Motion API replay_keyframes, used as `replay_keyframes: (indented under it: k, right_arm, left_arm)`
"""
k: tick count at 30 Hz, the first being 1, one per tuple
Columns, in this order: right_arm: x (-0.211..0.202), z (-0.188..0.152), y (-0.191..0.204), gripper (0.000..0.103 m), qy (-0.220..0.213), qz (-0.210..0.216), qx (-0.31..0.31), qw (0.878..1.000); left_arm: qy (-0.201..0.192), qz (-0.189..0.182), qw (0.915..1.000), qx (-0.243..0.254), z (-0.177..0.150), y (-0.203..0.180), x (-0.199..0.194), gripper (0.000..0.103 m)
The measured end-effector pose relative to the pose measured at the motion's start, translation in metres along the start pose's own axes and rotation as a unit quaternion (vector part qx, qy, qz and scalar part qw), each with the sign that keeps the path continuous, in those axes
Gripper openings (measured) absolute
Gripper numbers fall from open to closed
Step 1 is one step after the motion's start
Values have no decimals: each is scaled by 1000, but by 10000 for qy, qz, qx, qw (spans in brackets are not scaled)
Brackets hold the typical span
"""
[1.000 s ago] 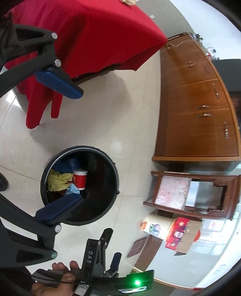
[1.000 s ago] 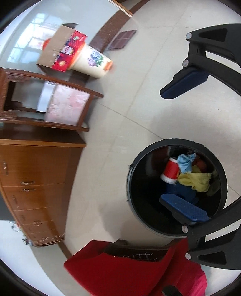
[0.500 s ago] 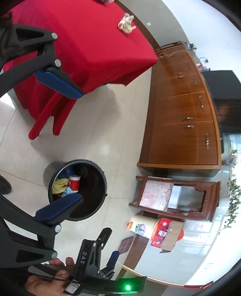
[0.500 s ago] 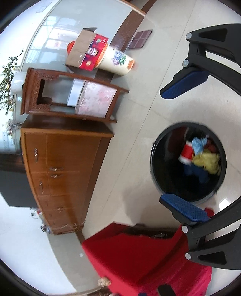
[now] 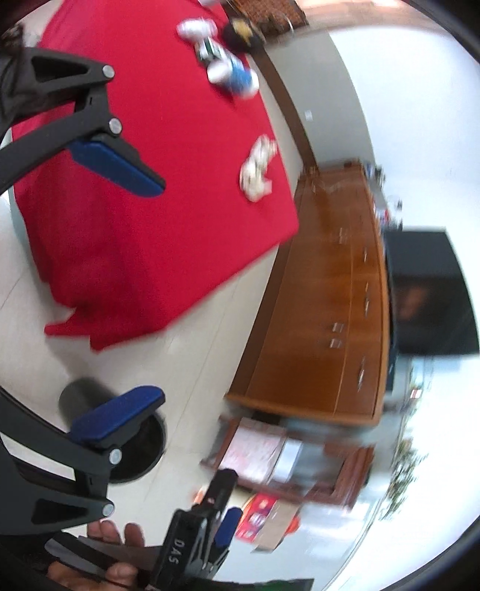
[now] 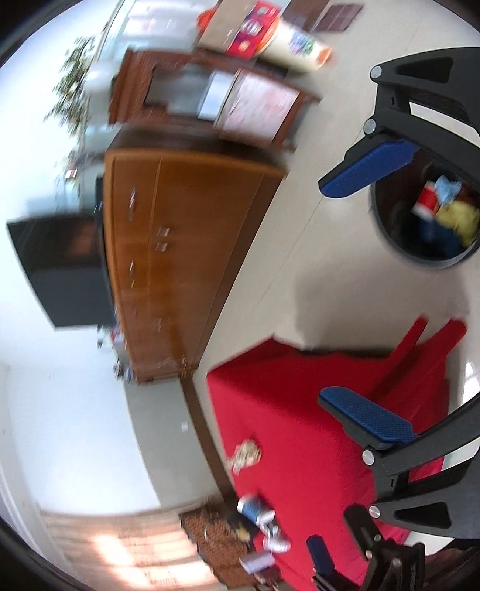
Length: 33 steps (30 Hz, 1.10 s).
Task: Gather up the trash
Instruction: 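Move both tools back toward the red table, then grasp the blue-and-white cup with the right gripper while the left grasps the clear plastic bag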
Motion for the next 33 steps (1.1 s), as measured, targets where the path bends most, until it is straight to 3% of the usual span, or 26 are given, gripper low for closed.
replay_keyframes:
  k: [3,10,12,21,27,33]
  right_arm:
    - [14,11,36,103,-98,333,-52,9994]
    - [57,22,133,103,177,806,-451,9956]
    - [69,22,160,103,395,1006,-577,9925]
    - [115,26,298,103,488,1735,-920,9793]
    - [159,35,387,103,526,2041,-1104,9713]
    - [212,34,463,103,659,2183,-1207,9661]
  left_arm:
    - [-106,436,9989,-130,0,33,-6,103]
    - [-233,1247,9909,-455,-7,117,-23,103]
    - [-250,1530,9863,-563,-10,148,-29,103]
    - [-196,2580,9606,-1018,-17,274,-41,102]
    - [-185,2881,9491,-1259,-17,337,-24,102]
    - [-19,2857,9482,-1386,-15,375,14,99]
Point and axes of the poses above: each gripper's, at about its wrist camera, not at the fingertips, and x roughly the way its jaws point, y to its left, z to its top, the point moved 1 cm from there along x, roughly the way its jaws point, and after that the axes turned 11 degrees about -y, right-handed, at the moved point
